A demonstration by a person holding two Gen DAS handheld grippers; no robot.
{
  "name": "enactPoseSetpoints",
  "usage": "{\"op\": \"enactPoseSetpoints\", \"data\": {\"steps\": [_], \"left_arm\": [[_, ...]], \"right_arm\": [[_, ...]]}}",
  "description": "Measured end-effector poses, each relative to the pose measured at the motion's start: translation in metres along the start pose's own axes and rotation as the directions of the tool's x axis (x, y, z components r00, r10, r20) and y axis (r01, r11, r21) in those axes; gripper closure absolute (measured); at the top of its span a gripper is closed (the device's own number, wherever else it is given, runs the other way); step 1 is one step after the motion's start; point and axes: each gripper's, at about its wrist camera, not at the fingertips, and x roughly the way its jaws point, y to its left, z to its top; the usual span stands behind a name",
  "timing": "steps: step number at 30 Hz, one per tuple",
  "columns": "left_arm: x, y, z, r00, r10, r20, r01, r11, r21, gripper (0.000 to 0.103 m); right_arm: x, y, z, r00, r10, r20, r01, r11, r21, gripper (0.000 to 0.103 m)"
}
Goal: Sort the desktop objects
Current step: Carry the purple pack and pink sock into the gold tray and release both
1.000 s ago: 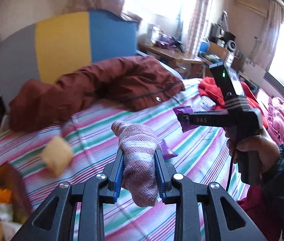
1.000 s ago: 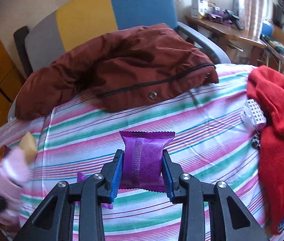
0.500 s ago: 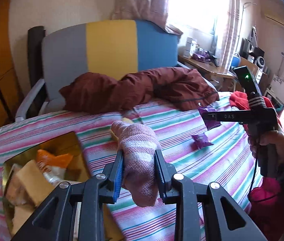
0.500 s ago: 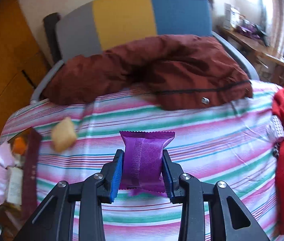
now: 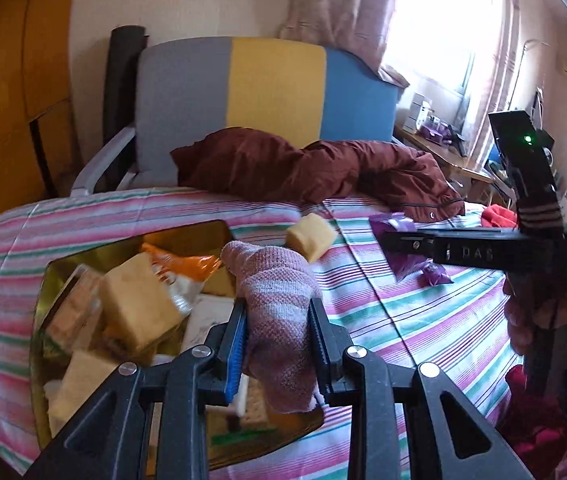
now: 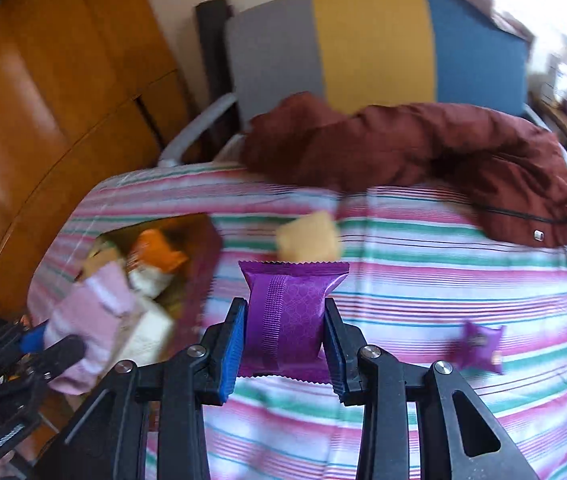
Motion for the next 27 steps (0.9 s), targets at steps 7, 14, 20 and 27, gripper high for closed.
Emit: {"op": "enactPoseSetpoints", "data": {"steps": [7,14,20,27], "left_arm": [[-0.02,0.039,-0.016,1.0,0.008,0.019,-0.006,0.997,-0.083,0.075],[-0.049,0.097,-0.034,0.998,0.033,0.051,-0.022,0.979,-0.201,0.074],[-0.071,0.144,-0.052,0.996,0.069,0.064,-0.049,0.959,-0.278,0.074],[-0.074,0.168,-0.053,0.995,0.054,0.079,-0.026,0.946,-0.323,0.074]], "right_arm": [[0.014,0.052,-0.019,0.996,0.074,-0.042,-0.075,0.997,-0.025,0.066],[0.014,0.093,-0.046,0.987,0.141,-0.07,-0.145,0.988,-0.049,0.066],[0.018,0.124,-0.073,0.971,0.213,-0.109,-0.221,0.973,-0.067,0.066],[0.015,0.163,-0.075,0.963,0.253,-0.098,-0.266,0.949,-0.171,0.066]]}}
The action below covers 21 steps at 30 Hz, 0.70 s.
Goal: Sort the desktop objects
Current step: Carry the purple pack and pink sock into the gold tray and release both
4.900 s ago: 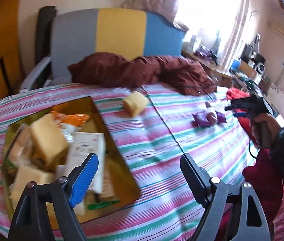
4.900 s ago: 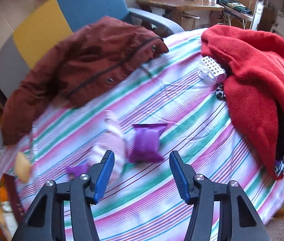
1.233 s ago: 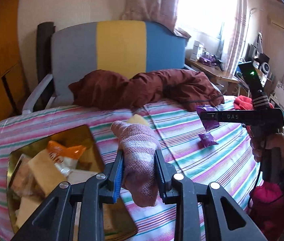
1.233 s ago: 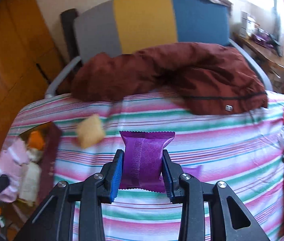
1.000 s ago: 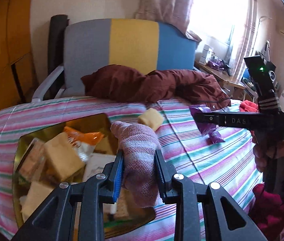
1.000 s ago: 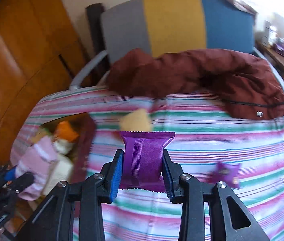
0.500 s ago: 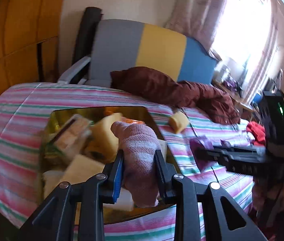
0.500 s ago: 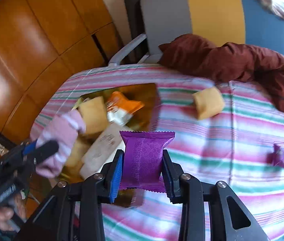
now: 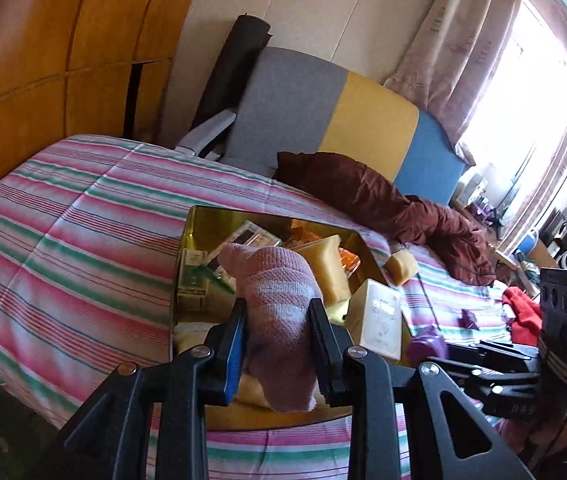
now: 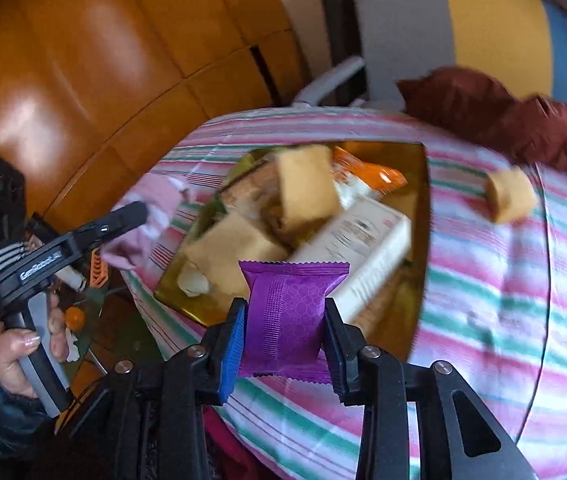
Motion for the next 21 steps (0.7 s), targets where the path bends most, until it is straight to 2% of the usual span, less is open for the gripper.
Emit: {"op": "enactPoseSetpoints", "data": {"steps": [6,9,11,12,14,16,19,21], "left_arm": [[0.024,-0.01,0.017,1.0,-0.019,-0.005,0.02,0.999,0.033,0.073],[0.06,-0.005,0.023,0.997,0.008,-0.072,-0.007,1.0,0.018,0.068],[0.081,0.002,0.022,0.987,0.034,-0.157,-0.036,0.999,-0.008,0.067],[0.083,0.006,0.02,0.986,0.033,-0.162,-0.038,0.999,-0.029,0.066],[0.076,0.008,0.018,0.99,0.026,-0.139,-0.03,0.999,-0.028,0.063],[0.066,0.011,0.015,0.993,0.033,-0.11,-0.037,0.999,-0.031,0.063],[0.062,0.01,0.009,0.991,0.085,-0.1,-0.083,0.996,0.019,0.063],[0.077,0.009,0.006,0.981,0.125,-0.148,-0.118,0.992,0.055,0.062]], "right_arm": [[0.017,0.027,0.013,1.0,0.015,-0.012,-0.016,0.997,-0.082,0.066],[0.033,0.034,0.016,0.999,0.029,-0.031,-0.032,0.995,-0.093,0.065],[0.048,0.034,0.018,0.999,0.009,-0.046,-0.013,0.996,-0.091,0.064],[0.055,0.032,0.018,0.998,-0.009,-0.056,0.005,0.997,-0.083,0.063],[0.06,0.027,0.016,0.997,0.004,-0.071,-0.008,0.999,-0.048,0.062],[0.059,0.025,0.013,0.997,0.018,-0.075,-0.021,0.999,-0.036,0.046],[0.061,0.021,0.009,0.996,0.009,-0.087,-0.012,0.999,-0.03,0.046],[0.062,0.021,0.006,0.996,0.006,-0.091,-0.009,0.999,-0.032,0.046]]}}
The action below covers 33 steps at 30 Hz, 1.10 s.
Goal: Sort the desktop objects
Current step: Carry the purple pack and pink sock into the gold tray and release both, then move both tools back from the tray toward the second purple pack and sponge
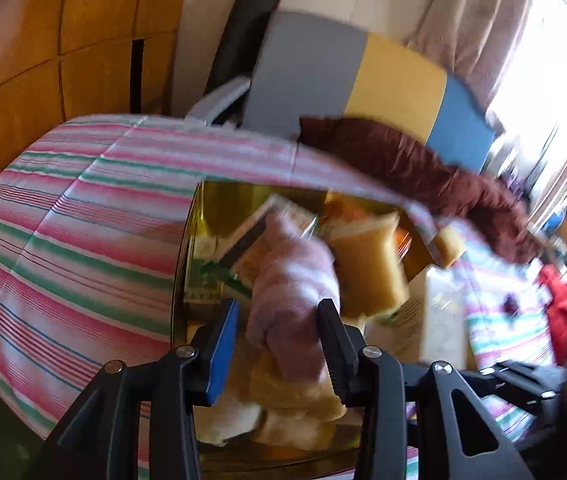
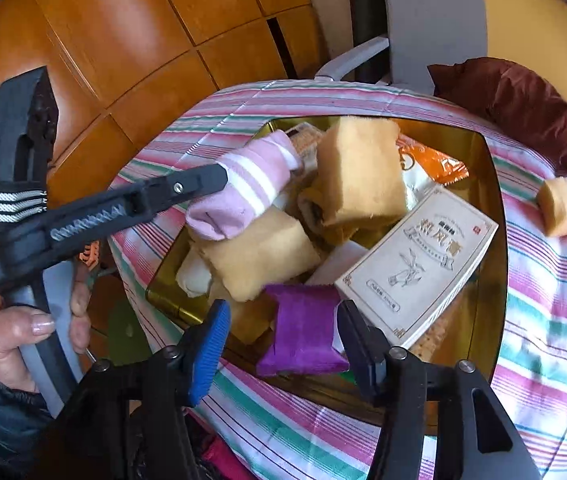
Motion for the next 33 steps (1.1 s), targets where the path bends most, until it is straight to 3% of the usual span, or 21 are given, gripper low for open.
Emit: {"op": "enactPoseSetpoints", "data": {"steps": [7,11,18,27,33], "left_arm": [[0.037,-0.004,0.017,0.997,0.057,-0.044,-0.057,0.998,0.007,0.064],[0.045,-0.003,0.024,0.998,0.036,-0.052,-0.037,0.999,-0.018,0.065],[0.007,-0.01,0.013,1.0,0.008,0.013,-0.007,0.999,-0.034,0.052],[-0.046,-0.022,-0.006,0.992,0.052,0.112,-0.048,0.998,-0.038,0.05],[-0.072,-0.042,-0.013,0.979,0.117,0.169,-0.118,0.993,-0.005,0.05]], "right_arm": [[-0.006,0.008,-0.012,0.999,-0.048,0.003,0.048,0.998,-0.047,0.046],[-0.013,0.009,-0.014,0.998,-0.059,0.016,0.059,0.997,-0.045,0.046],[-0.018,0.006,-0.015,0.999,-0.039,0.028,0.039,0.999,-0.009,0.045],[-0.025,0.006,-0.024,0.996,-0.067,0.059,0.067,0.998,0.01,0.04],[-0.036,0.004,-0.035,0.988,-0.12,0.101,0.12,0.993,0.006,0.035]]}}
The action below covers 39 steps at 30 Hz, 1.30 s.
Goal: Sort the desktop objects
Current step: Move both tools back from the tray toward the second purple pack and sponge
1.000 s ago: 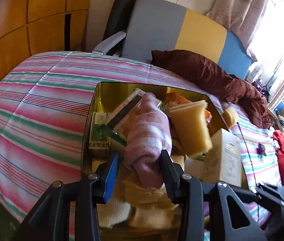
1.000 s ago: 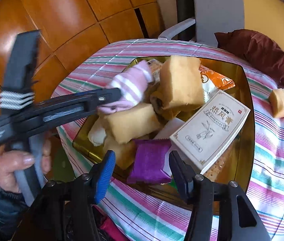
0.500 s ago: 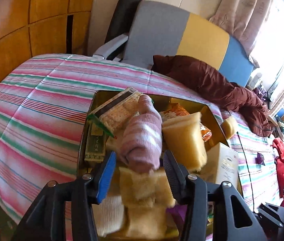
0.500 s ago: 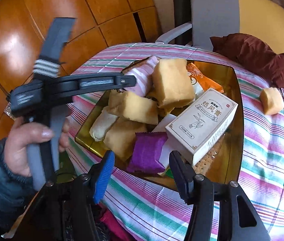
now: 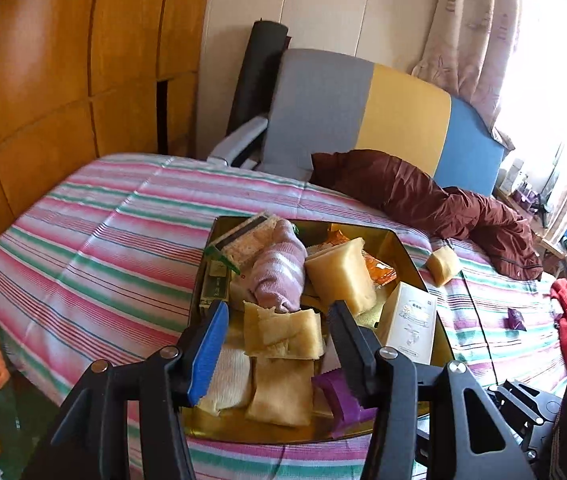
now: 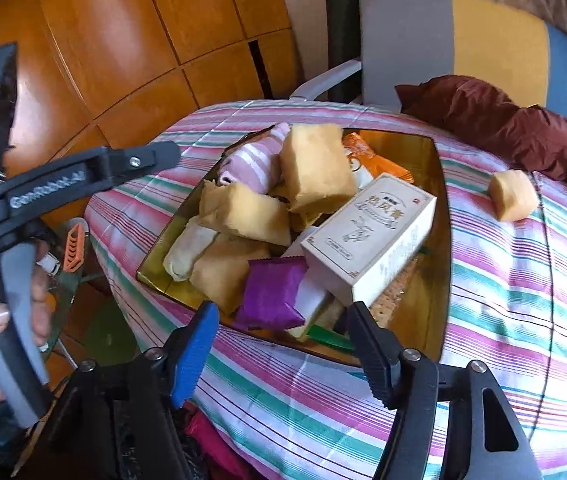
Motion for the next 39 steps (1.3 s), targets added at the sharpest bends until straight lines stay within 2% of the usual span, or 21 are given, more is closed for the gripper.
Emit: {"op": "enactPoseSetpoints", "data": {"steps": [3,8,15,22,31,39], "left_arm": [[-0.01,-0.011,-0.003,0.999,0.046,0.023,-0.047,0.998,0.038,0.049],[-0.016,-0.028,-0.009,0.999,0.037,0.01,-0.037,0.997,0.065,0.049],[-0.018,-0.047,-0.016,0.997,0.072,0.012,-0.073,0.992,0.106,0.049],[-0.018,-0.059,-0.018,0.999,0.049,0.006,-0.049,0.989,0.137,0.049],[-0.016,-0.086,-0.018,0.999,-0.036,-0.007,0.037,0.98,0.193,0.049],[-0.016,-0.117,-0.015,0.999,-0.047,0.006,0.043,0.958,0.283,0.049]], "right_arm": [[-0.006,-0.001,-0.004,1.0,-0.022,0.017,0.022,1.0,-0.003,0.032],[-0.014,-0.006,-0.01,0.998,-0.042,0.042,0.041,0.999,0.012,0.028],[-0.025,-0.024,-0.014,0.995,-0.071,0.066,0.068,0.996,0.054,0.026],[-0.041,-0.052,-0.012,0.989,-0.124,0.082,0.114,0.987,0.114,0.024],[-0.063,-0.087,-0.014,0.974,-0.209,0.088,0.192,0.966,0.172,0.022],[-0.081,-0.121,-0.009,0.957,-0.282,0.063,0.263,0.941,0.211,0.022]]}}
